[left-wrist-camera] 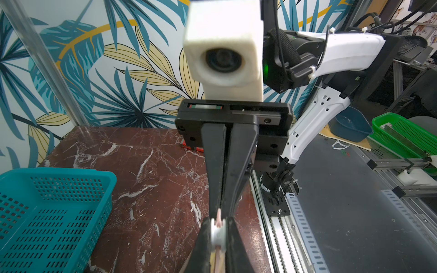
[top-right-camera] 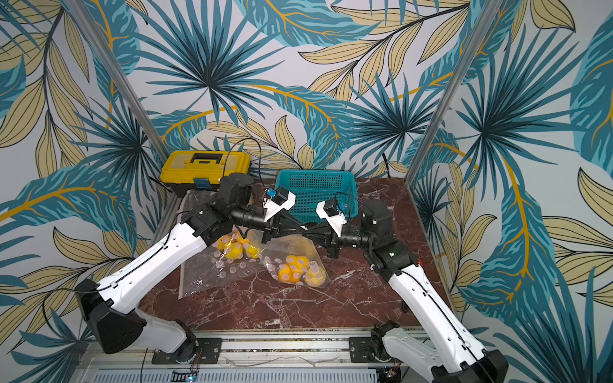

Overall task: Open the zip-top bag and take out the pear
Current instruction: Unzip the zipper on the zipper food storage bag.

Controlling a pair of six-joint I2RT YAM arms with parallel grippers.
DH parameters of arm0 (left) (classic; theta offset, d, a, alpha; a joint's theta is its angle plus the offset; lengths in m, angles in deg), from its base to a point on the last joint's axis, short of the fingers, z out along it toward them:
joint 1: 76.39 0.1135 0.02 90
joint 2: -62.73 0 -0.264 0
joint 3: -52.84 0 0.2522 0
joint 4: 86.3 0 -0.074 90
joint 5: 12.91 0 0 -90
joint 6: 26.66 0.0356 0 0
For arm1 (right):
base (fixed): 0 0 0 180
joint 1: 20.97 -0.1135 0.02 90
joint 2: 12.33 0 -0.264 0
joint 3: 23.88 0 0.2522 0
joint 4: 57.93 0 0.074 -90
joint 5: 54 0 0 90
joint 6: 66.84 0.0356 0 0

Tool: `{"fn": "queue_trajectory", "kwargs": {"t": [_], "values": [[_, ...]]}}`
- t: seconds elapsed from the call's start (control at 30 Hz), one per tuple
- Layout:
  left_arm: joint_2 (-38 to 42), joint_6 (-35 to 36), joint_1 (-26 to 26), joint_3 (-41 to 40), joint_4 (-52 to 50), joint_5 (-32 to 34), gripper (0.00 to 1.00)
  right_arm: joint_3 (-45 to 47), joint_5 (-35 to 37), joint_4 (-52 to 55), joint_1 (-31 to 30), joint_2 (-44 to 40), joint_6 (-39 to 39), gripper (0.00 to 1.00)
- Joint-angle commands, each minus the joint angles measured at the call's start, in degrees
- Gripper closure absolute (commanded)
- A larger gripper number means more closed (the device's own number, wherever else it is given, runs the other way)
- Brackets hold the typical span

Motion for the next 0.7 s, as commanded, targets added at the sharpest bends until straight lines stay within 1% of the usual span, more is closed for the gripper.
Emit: {"fn": "queue_trajectory", "kwargs": {"t": [0.0,0.2,0.3,0.37,0.5,0.6,0.67], "values": [[2.88,0.75,3.19,-2.74,-0.86,1.49,0.98,0.39,2.92,-0.34,0.19,-3.18,-1.19,1.0],[5.72,1.81,7.28,-7.46,-2.63,2.3,0.98,1.41,8.26,-0.34,0.19,-6.38,-1.55,1.0],[7.76,3.27,9.58,-10.09,-5.54,4.44,0.98,1.63,14.05,2.07,0.23,-8.31,-1.88,1.0],[9.97,3.81,11.85,-12.63,-6.96,5.66,0.98,1.72,17.89,2.89,0.19,-9.84,-2.21,1.0],[15.93,3.91,18.04,-18.85,-8.18,7.25,0.98,2.75,25.27,3.31,0.19,-12.74,-2.68,1.0],[19.57,4.18,21.82,-22.45,-8.87,8.46,0.98,3.52,28.52,3.53,0.28,-14.57,-3.07,1.0],[20.86,4.33,23.13,-23.41,-9.67,9.31,0.98,3.82,29.96,3.68,0.28,-15.46,-3.09,1.0]]}}
